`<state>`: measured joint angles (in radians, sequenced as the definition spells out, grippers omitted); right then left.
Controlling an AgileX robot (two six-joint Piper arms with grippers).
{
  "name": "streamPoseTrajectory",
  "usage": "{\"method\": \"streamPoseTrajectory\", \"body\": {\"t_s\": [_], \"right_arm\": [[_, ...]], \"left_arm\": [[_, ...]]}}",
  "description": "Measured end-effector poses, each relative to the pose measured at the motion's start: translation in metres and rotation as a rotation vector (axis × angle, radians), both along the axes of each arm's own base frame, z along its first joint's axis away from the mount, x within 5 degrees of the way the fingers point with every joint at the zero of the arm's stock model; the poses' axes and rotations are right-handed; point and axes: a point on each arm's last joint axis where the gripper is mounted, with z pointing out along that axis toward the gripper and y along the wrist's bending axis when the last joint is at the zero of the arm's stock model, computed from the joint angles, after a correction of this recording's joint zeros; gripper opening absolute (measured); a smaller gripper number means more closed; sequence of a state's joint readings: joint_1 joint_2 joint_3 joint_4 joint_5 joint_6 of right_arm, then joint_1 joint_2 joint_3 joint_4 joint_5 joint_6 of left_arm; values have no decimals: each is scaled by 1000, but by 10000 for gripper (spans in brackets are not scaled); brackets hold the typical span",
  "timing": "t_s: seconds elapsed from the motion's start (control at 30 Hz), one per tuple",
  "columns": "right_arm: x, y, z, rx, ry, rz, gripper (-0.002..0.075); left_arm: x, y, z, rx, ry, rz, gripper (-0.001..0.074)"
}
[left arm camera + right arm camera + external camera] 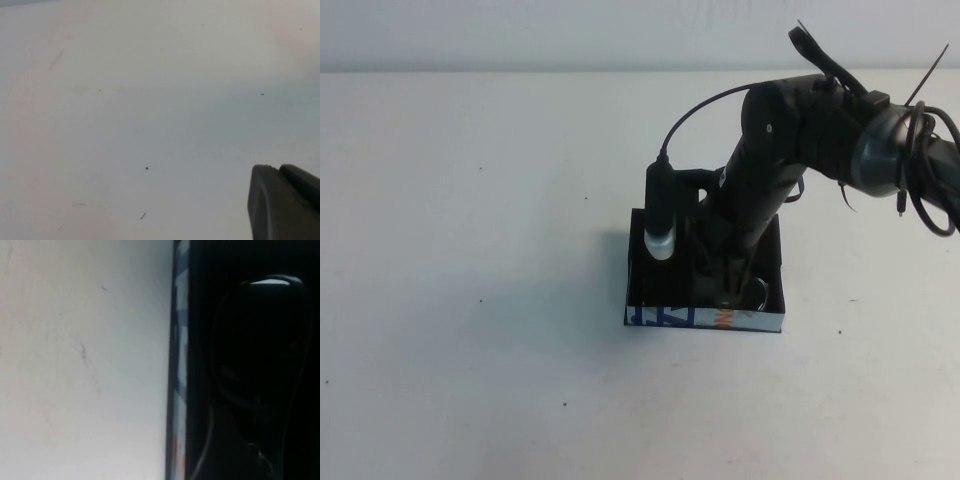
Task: Take glasses out of glasses case
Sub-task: Pick up the glasses from the glasses case
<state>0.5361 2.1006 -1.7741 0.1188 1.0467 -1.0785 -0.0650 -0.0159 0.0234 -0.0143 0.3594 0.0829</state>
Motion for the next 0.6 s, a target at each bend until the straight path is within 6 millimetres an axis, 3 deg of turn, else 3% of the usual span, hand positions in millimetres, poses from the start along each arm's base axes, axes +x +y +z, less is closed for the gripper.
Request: {"method": "streamPoseTrajectory", "body": {"t_s": [0.47,0.6], "right_arm": [[13,-6,-15,29,14,-65,323],[15,-3,-30,39,56,-76,323]], "left_arm": [[0,0,0,0,0,0,-5],[0,0,0,0,0,0,-4]]}}
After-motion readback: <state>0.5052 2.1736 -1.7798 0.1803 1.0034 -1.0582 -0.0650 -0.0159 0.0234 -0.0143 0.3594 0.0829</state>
